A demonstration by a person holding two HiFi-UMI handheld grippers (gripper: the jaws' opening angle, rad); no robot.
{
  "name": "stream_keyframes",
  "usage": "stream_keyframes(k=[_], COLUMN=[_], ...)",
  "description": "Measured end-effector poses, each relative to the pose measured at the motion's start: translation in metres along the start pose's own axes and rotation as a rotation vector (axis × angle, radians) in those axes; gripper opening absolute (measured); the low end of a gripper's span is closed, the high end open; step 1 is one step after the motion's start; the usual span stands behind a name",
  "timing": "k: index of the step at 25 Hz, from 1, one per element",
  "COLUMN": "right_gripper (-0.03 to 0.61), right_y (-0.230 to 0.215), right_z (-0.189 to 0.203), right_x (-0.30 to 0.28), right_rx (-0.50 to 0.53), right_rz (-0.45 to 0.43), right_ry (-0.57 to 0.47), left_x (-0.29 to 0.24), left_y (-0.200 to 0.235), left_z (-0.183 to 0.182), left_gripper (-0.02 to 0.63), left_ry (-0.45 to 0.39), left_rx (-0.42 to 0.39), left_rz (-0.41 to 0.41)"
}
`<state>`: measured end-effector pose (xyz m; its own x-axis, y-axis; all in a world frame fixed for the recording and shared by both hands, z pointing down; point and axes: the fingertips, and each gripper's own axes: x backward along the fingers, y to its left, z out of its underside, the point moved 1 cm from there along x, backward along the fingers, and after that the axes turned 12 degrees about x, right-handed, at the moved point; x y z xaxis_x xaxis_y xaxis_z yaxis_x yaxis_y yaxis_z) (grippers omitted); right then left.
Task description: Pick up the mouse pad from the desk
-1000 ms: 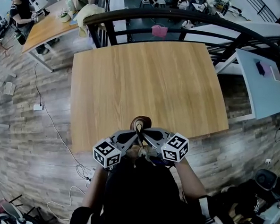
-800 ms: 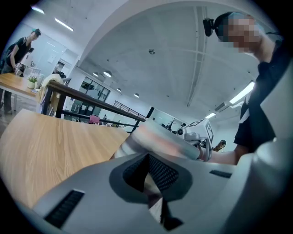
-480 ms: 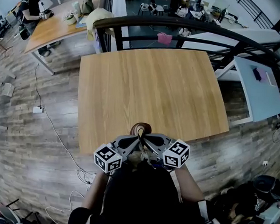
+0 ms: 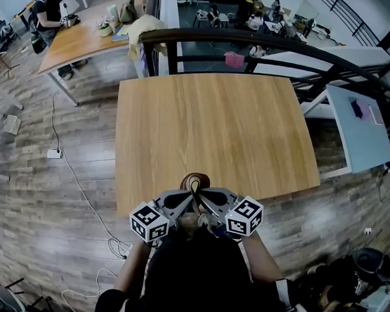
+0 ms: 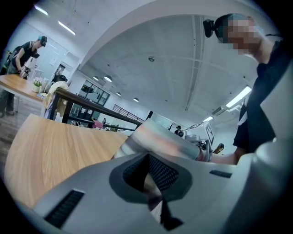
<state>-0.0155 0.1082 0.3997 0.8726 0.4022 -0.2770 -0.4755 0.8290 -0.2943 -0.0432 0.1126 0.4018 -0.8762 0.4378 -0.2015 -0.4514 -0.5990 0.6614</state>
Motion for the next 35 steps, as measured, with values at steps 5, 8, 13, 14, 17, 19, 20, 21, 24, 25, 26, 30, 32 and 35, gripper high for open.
stream_keyframes(k=[5, 8, 13, 14, 17, 19, 20, 21, 24, 25, 26, 30, 32, 35], right_gripper=[0.028, 0.028, 0.028, 0.028, 0.028, 0.028, 0.028, 0.028, 0.028, 0.028, 0.028, 0.028, 0.028, 0.028], right_y=[0.0038, 0.0051, 0.0076, 0.0077, 0.0077, 0.0073, 0.0070, 0.0066, 0.0054, 0.0048, 0.0040, 0.0014, 0.0012, 0.0004], right_z=[-0.0024, -0.0053, -0.0054, -0.0048, -0.0033, -0.0031, -0.0034, -0.0040, -0.0048, -0.0041, -0.0031, -0.0011, -0.0018, -0.0015], right_x=[-0.0006, 0.0003, 0.0024, 0.0022, 0.0015, 0.0017, 0.0020, 0.0022, 0.0023, 0.0022, 0.0021, 0.0028, 0.0037, 0.0032], right_rx=[0.005, 0.008, 0.002, 0.001, -0.004, -0.007, -0.009, -0.010, -0.006, -0.003, 0.000, -0.002, -0.004, -0.001], right_rz=[0.001, 0.003, 0.013, 0.013, 0.014, 0.015, 0.017, 0.018, 0.019, 0.019, 0.019, 0.019, 0.017, 0.015], right_ry=[0.002, 0.000, -0.009, -0.007, -0.003, -0.006, -0.008, -0.009, -0.003, 0.003, 0.007, 0.012, 0.011, 0.012], left_x=[0.0039, 0.0048, 0.0059, 0.0061, 0.0064, 0.0059, 0.0055, 0.0053, 0.0042, 0.0034, 0.0026, -0.0006, -0.0011, -0.0015], left_y=[-0.0022, -0.0044, -0.0070, -0.0066, -0.0057, -0.0056, -0.0056, -0.0058, -0.0056, -0.0050, -0.0042, -0.0029, -0.0037, -0.0028], left_z=[-0.0013, -0.0035, -0.0027, -0.0022, -0.0010, -0.0008, -0.0012, -0.0019, -0.0029, -0.0023, -0.0013, -0.0001, -0.0005, -0.0003], left_gripper=[0.020, 0.020, 0.021, 0.021, 0.020, 0.021, 0.021, 0.021, 0.021, 0.021, 0.020, 0.021, 0.020, 0.021], left_ry=[-0.005, -0.015, -0.014, -0.014, -0.013, -0.010, -0.010, -0.010, -0.009, -0.007, -0.007, -0.006, -0.005, -0.005], left_rx=[-0.006, -0.003, -0.010, -0.009, -0.008, -0.009, -0.008, -0.007, -0.007, -0.006, -0.002, 0.005, 0.003, 0.007], left_rz=[0.001, 0.003, 0.008, 0.008, 0.006, 0.006, 0.007, 0.008, 0.008, 0.009, 0.011, 0.016, 0.014, 0.015])
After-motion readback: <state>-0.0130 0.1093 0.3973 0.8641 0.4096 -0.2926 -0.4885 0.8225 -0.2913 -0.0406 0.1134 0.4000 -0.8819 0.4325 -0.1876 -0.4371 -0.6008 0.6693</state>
